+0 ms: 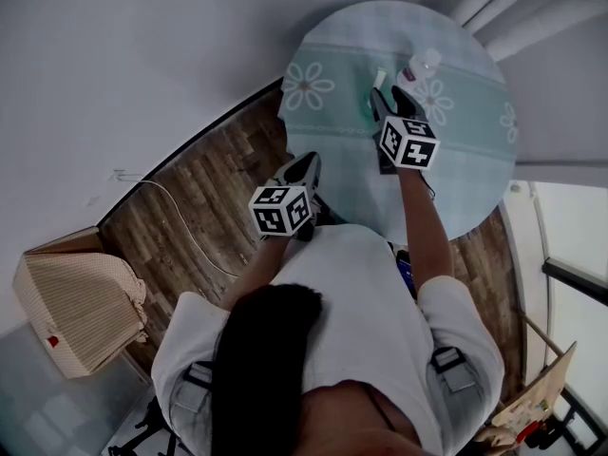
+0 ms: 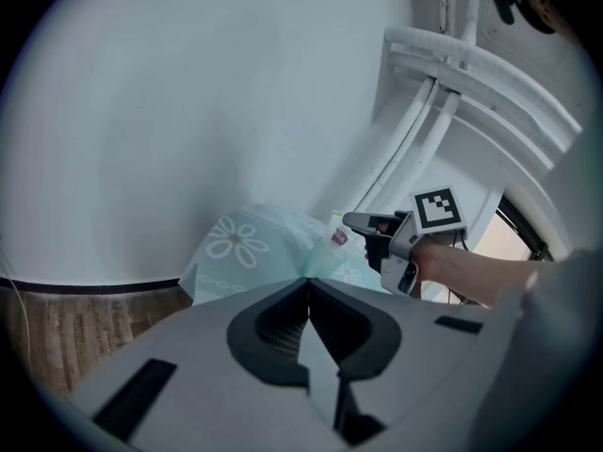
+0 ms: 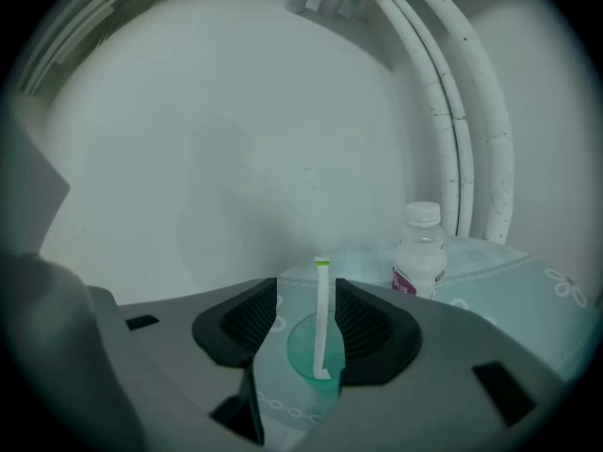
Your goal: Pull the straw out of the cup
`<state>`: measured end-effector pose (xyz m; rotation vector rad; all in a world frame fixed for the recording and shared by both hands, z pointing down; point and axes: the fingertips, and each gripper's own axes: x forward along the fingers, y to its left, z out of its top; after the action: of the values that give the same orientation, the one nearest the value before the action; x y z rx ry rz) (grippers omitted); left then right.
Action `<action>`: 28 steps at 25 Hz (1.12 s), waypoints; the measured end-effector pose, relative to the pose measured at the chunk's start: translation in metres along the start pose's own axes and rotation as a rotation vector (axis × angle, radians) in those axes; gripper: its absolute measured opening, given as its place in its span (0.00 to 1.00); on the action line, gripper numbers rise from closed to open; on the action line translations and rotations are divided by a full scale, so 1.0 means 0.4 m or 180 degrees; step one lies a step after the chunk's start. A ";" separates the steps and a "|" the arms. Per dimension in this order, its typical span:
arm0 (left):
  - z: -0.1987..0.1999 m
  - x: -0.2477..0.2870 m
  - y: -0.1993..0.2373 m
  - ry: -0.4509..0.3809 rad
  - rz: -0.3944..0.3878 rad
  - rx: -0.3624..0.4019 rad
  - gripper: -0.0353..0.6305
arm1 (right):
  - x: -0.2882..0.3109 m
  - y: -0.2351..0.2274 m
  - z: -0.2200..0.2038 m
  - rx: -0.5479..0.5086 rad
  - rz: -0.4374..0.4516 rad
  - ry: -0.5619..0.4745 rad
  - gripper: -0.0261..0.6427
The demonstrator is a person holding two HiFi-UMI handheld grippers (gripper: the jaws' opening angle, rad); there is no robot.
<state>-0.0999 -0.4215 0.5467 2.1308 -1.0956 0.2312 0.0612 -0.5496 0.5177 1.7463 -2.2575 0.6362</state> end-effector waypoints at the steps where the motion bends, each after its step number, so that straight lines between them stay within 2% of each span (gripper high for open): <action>1: 0.000 -0.002 0.003 -0.0002 0.0013 -0.0008 0.07 | 0.005 -0.001 0.000 -0.0005 0.0000 0.0010 0.31; 28: -0.011 -0.021 0.068 0.0045 0.0242 -0.0100 0.07 | 0.126 -0.047 -0.056 -0.0017 -0.0081 0.0404 0.30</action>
<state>-0.1251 -0.4236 0.5603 2.0591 -1.1659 0.2626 0.0635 -0.5867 0.5625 1.6792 -2.1469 0.7137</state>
